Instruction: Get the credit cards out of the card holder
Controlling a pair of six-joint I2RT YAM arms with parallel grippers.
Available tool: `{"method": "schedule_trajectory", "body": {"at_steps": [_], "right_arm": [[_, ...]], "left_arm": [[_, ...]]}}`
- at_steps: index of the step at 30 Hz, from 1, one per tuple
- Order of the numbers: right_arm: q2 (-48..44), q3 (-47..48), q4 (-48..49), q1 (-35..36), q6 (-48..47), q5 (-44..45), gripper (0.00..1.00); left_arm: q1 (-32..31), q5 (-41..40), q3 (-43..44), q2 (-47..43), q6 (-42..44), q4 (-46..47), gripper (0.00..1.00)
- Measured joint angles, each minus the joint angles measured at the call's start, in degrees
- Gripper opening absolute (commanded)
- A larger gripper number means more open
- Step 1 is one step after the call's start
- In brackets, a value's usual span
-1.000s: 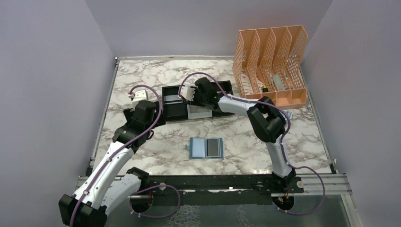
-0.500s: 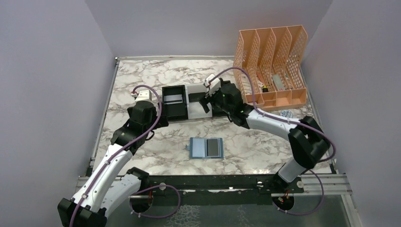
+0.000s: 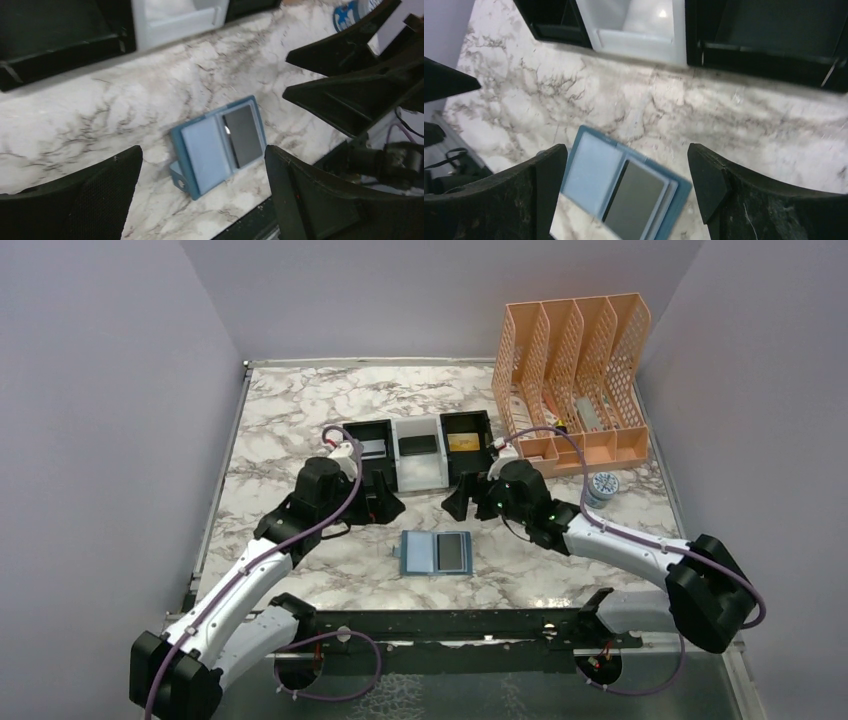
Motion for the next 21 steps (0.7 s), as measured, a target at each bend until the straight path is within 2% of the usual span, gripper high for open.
{"method": "schedule_trajectory", "body": {"at_steps": [1,3,8,11,17,21], "right_arm": [[-1.0,-1.1,-0.3,0.0,1.8,-0.3,0.73],[-2.8,-2.9,-1.7,0.0,4.9,-0.5,0.67],[-7.2,-3.4,-8.8,0.0,8.9,2.1,0.65],[-11.2,-4.5,-10.6,0.0,9.3,3.6,0.63],[-13.2,-6.1,-12.1,0.0,10.9,2.6,0.56],[-12.1,-8.2,-11.3,0.0,12.5,-0.7,0.5]], "left_arm": [[-1.2,0.5,-0.5,0.6,-0.7,0.7,0.9],[-3.7,1.2,-1.0,1.5,-1.8,1.9,0.86],[-14.5,-2.7,-1.8,4.3,-7.0,5.3,0.83],[-18.9,-5.4,-3.3,5.3,-9.7,6.9,0.83],[-22.2,-9.8,-5.0,8.9,-12.9,9.7,0.83],[-23.1,-11.5,-6.2,10.8,-14.8,11.8,0.76]]}}
